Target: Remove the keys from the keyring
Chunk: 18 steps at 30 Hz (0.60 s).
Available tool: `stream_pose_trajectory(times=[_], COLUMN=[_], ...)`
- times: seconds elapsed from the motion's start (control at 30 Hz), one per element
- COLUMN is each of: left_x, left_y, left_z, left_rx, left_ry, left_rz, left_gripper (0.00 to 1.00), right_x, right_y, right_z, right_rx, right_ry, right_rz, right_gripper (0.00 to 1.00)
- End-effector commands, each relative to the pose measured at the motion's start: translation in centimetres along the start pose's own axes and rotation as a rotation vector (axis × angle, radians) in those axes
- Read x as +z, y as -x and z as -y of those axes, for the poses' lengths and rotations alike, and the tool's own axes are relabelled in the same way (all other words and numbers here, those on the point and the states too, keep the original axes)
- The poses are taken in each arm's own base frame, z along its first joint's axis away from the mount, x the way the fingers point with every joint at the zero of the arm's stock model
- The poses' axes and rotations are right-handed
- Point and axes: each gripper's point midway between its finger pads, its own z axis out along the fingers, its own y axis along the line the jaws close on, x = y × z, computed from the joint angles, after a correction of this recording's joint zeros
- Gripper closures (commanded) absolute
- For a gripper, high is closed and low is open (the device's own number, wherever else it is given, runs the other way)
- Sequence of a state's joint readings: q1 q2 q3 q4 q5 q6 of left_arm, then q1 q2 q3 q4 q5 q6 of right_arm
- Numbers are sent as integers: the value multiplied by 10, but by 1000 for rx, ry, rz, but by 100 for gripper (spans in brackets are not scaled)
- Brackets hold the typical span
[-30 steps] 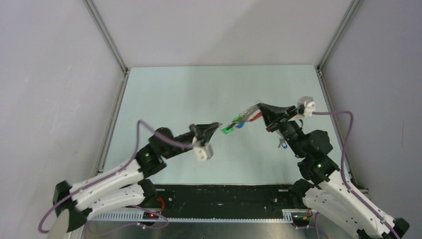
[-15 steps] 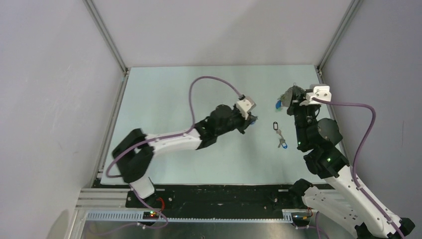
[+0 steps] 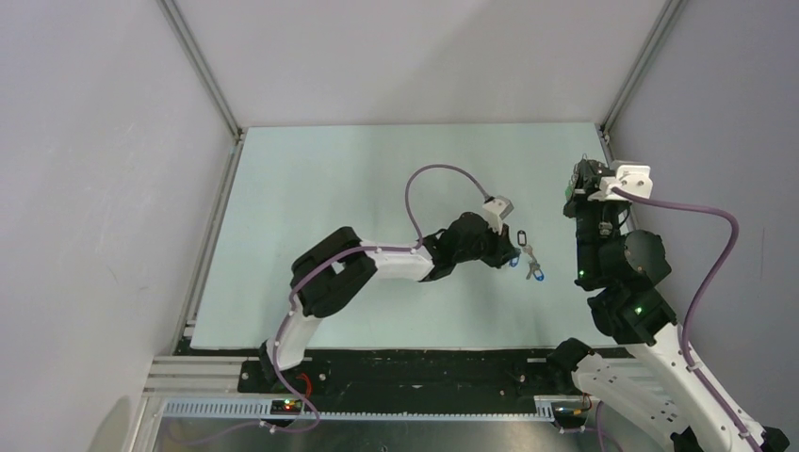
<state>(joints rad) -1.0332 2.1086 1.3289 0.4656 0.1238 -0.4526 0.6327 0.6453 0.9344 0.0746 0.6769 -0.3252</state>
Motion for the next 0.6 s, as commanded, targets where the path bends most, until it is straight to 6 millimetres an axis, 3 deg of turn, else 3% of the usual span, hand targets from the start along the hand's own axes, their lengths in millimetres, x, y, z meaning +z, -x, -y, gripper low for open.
stream_pose_trajectory(times=[0.0,0.03,0.1,0.23,0.27,0.3,0.33,0.4,0.43,0.47,0.53,0.57], left_x=[16,16,11,-14,-26,-35,-52,-88,-116,-131,-182,-211], left_y=[22,22,28,39,55,51,72,89,103,108,125,123], left_z=[17,14,8,-8,-4,-15,-10,-20,-31,-38,-69,-77], left_rx=[-154,-169,-183,-127,-119,-109,-96,-68,-54,-53,-81,-99], left_ry=[-62,-50,-20,35,32,57,54,98,155,186,300,343], left_rz=[61,64,85,121,153,146,191,243,299,324,412,437], left_gripper=[73,57,40,18,14,12,9,7,5,2,0,0], right_x=[1,0,0,-2,-2,-4,-4,-8,-12,-15,-21,-24], right_y=[20,18,14,5,2,-4,-7,-18,-26,-36,-49,-54], right_z=[4,3,1,0,-1,-6,-10,-21,-30,-35,-50,-59], right_rx=[51,52,47,32,33,20,27,39,33,36,40,44], right_ry=[-3,2,9,20,28,57,72,130,179,206,279,327], right_rz=[37,28,14,-20,-29,-49,-61,-102,-133,-175,-227,-245], right_gripper=[100,100,100,100,100,100,100,100,100,100,100,100])
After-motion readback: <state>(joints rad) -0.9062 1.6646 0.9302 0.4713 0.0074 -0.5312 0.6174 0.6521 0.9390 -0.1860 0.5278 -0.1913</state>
